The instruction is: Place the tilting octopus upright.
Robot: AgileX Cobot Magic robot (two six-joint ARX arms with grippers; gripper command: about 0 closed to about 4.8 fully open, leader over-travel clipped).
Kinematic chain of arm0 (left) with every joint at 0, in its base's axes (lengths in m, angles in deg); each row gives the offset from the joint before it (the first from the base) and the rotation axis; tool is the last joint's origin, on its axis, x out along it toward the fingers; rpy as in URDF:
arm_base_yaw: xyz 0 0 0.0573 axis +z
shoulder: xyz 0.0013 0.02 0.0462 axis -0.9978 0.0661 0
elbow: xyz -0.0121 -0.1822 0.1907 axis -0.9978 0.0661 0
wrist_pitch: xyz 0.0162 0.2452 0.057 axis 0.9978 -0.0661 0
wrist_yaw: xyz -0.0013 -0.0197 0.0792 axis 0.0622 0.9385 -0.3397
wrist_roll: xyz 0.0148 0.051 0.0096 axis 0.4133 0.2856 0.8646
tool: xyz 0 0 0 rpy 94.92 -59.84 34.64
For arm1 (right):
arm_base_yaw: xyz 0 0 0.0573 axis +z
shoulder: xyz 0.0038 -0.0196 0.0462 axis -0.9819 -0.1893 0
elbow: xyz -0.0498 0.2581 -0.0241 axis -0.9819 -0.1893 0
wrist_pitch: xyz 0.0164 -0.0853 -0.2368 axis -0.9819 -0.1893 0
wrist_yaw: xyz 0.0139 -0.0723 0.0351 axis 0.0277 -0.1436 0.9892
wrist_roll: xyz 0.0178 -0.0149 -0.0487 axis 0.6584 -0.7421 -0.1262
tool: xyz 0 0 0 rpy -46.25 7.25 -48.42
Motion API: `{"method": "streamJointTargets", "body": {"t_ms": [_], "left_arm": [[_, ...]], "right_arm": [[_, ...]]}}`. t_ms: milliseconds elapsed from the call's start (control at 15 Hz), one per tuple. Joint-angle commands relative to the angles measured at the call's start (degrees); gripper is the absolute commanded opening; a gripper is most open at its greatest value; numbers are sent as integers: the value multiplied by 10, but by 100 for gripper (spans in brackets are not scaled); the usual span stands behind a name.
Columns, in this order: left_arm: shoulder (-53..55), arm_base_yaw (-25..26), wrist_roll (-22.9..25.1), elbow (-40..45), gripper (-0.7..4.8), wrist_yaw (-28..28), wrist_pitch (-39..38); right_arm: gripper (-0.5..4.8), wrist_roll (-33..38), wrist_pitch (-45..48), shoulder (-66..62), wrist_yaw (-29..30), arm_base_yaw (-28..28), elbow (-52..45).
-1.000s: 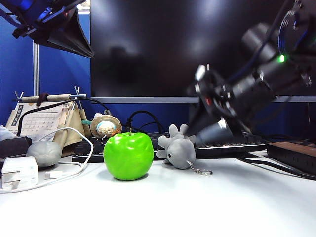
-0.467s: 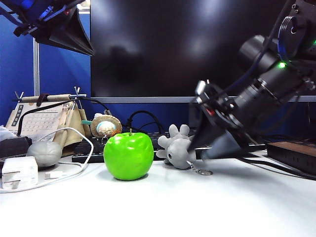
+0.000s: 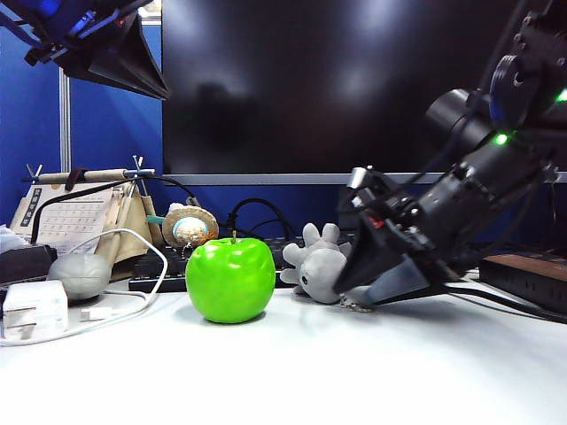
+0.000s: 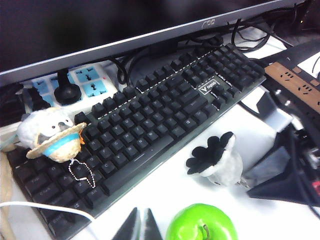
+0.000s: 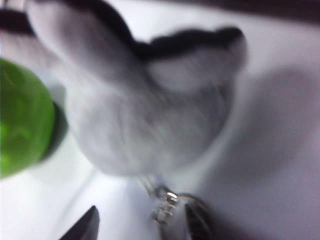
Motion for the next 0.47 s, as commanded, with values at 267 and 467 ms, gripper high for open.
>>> {"method": "streamJointTargets", "body": {"t_ms": [267,467], "left_arm": [[-1,0,0,-2,22,2,7],[-1,0,0,-2,22,2,7]], "right_arm": [[225,-1,15,-23,-27,1,-3],[225,-2,24,-23,-56,1,-2]]}}
